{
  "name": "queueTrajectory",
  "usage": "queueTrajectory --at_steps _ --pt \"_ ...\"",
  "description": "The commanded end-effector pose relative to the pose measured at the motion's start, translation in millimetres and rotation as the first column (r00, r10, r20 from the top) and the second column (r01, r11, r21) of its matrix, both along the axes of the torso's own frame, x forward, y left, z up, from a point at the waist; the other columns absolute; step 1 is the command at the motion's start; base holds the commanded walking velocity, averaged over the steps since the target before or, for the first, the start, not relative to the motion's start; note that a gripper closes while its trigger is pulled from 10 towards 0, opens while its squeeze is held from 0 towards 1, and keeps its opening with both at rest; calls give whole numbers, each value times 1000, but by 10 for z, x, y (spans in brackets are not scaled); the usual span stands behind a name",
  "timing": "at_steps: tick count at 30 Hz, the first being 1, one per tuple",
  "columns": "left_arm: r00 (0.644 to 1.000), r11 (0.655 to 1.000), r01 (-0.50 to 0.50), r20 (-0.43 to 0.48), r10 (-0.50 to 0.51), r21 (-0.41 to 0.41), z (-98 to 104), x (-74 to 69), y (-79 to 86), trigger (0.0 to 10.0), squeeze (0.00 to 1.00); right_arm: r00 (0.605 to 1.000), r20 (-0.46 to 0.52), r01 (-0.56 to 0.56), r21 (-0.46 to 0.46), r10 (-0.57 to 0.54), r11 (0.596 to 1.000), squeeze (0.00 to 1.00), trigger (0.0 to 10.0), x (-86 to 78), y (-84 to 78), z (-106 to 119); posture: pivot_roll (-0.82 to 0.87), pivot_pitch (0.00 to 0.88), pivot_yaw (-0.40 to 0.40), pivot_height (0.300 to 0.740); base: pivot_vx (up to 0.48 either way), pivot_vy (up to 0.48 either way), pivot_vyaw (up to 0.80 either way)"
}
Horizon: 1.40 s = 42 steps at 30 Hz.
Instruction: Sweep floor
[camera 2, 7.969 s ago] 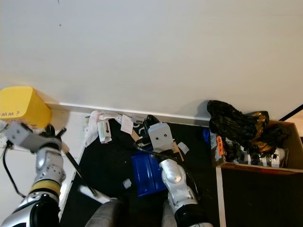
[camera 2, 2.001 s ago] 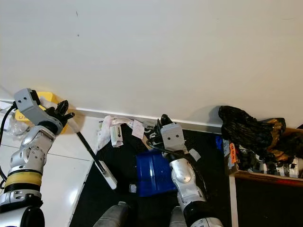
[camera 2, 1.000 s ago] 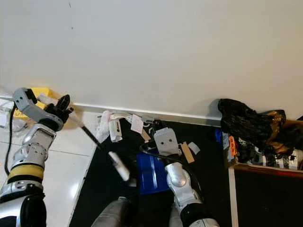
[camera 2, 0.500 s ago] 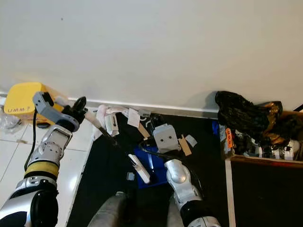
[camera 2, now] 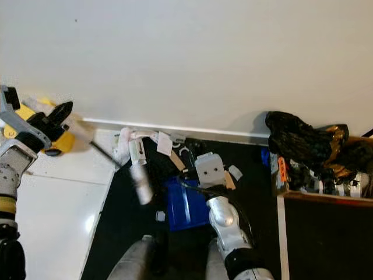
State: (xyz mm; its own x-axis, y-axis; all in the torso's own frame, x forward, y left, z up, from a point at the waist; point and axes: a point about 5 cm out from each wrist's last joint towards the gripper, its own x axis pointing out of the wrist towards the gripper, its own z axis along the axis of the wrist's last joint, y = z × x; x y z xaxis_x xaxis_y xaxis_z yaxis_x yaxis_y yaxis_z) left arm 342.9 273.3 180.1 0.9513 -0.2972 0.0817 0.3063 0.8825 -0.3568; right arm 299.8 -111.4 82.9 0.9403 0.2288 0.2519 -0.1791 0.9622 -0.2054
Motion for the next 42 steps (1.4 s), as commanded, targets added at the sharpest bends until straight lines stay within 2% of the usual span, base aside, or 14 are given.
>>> queueTrajectory --at_steps 1,7,12,15,18,20,26,29,33,36,38,39,40,42 --pt "999 1000 -11 32 11 13 -20 -42 71 10000 0 983 -185 17 23 -12 1000 0 10000 -138 2 -341 163 382 146 740 0 0 0" --pt "999 995 16 34 -12 -95 -270 -39 -100 10000 0 981 -195 31 100 -11 995 0 10000 -108 22 -308 153 394 148 740 0 0 0" --pt "999 996 20 34 -17 -92 -359 -18 -189 10000 0 983 -182 7 76 7 997 0 10000 -131 37 -300 127 403 149 740 0 0 0" --pt "999 984 24 44 -17 -177 -403 36 -312 10000 0 984 -175 -1 65 12 998 0 10000 -164 15 -301 111 411 147 740 0 0 0" --pt "999 954 24 49 -10 -297 -407 74 -420 10000 0 984 -177 5 64 7 998 0 10000 -177 -11 -307 104 417 149 740 0 0 0" --pt "999 902 18 37 -2 -431 -463 87 -556 10000 0 984 -179 9 65 3 998 0 10000 -178 -19 -308 100 419 148 740 0 0 0" --pt "1000 855 -14 -13 8 -518 -625 40 -673 10000 0 985 -175 6 67 5 998 0 10000 -175 -3 -292 93 420 152 740 0 0 0" --pt "999 803 -31 -10 31 -596 -619 8 -706 10000 0 985 -171 6 65 5 998 0 10000 -172 -3 -276 95 421 147 740 0 0 0" --pt "998 798 -12 39 44 -603 -464 29 -642 10000 0 985 -173 4 61 7 998 0 10000 -176 -10 -280 105 419 145 740 0 0 0" --pt "983 825 38 168 69 -564 -15 58 -389 10000 0 984 -180 -4 58 14 998 0 10000 -187 -2 -297 119 419 143 740 0 0 0" --pt "983 825 38 168 69 -564 -15 58 -389 10000 0 984 -180 -4 58 14 998 0 10000 -187 -2 -297 119 419 143 740 0 0 0" --pt "976 853 56 210 64 -519 124 47 -296 10000 0 983 -182 -6 58 17 998 0 10000 -185 8 -299 128 419 142 740 0 0 0" --pt "968 924 83 249 14 -373 273 -6 -151 10000 0 982 -185 -14 59 24 998 0 10000 -176 35 -299 130 419 142 740 0 0 0" --pt "967 942 92 255 -7 -323 301 -29 -114 10000 0 982 -186 -16 60 27 998 0 10000 -174 44 -299 137 418 142 740 0 0 0"
